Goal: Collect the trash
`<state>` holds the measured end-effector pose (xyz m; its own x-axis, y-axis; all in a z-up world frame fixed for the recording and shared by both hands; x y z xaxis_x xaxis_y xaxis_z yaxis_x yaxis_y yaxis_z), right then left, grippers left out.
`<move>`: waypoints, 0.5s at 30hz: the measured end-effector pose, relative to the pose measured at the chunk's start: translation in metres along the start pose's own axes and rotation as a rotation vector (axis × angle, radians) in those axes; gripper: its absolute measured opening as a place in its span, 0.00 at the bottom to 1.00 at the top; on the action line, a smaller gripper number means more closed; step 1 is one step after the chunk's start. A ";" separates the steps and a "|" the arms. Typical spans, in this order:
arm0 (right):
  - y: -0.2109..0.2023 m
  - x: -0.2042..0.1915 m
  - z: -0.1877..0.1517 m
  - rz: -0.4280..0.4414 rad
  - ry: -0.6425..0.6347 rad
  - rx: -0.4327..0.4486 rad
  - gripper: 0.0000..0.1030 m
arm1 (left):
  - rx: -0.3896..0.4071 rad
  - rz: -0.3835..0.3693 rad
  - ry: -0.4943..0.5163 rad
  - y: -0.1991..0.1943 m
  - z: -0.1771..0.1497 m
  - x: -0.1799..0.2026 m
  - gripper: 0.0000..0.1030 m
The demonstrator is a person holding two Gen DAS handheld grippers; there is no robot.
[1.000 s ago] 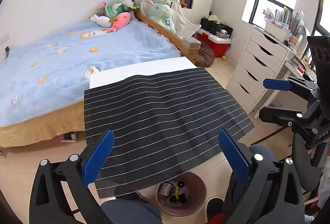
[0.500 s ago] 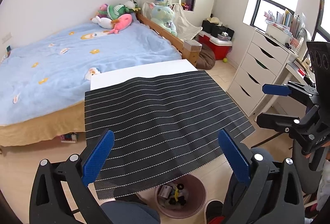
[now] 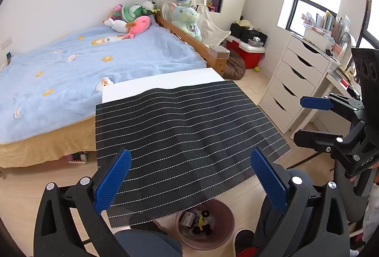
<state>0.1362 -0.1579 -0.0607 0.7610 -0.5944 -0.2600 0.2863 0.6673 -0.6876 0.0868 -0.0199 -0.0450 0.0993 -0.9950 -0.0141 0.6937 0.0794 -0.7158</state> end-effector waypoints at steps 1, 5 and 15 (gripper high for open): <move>0.000 0.000 0.000 -0.001 0.000 -0.001 0.97 | 0.000 0.000 0.000 0.000 0.000 0.000 0.94; 0.000 0.000 0.000 0.000 0.000 -0.001 0.97 | 0.000 0.002 0.001 0.000 0.000 0.000 0.94; 0.000 -0.001 -0.001 0.000 -0.001 -0.002 0.97 | -0.008 0.007 0.005 0.002 -0.002 0.002 0.94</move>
<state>0.1353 -0.1579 -0.0608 0.7614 -0.5940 -0.2598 0.2848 0.6664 -0.6891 0.0868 -0.0220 -0.0475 0.1007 -0.9947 -0.0226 0.6875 0.0860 -0.7211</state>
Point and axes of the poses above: each gripper's, at about its wrist camera, not at the fingertips, and y roughly the way its jaws point, x to its right, z to its top, the point moved 8 cm from there along y, roughly the way its jaws point, and after that the axes turned 11 degrees about z, right-handed, at the moved point
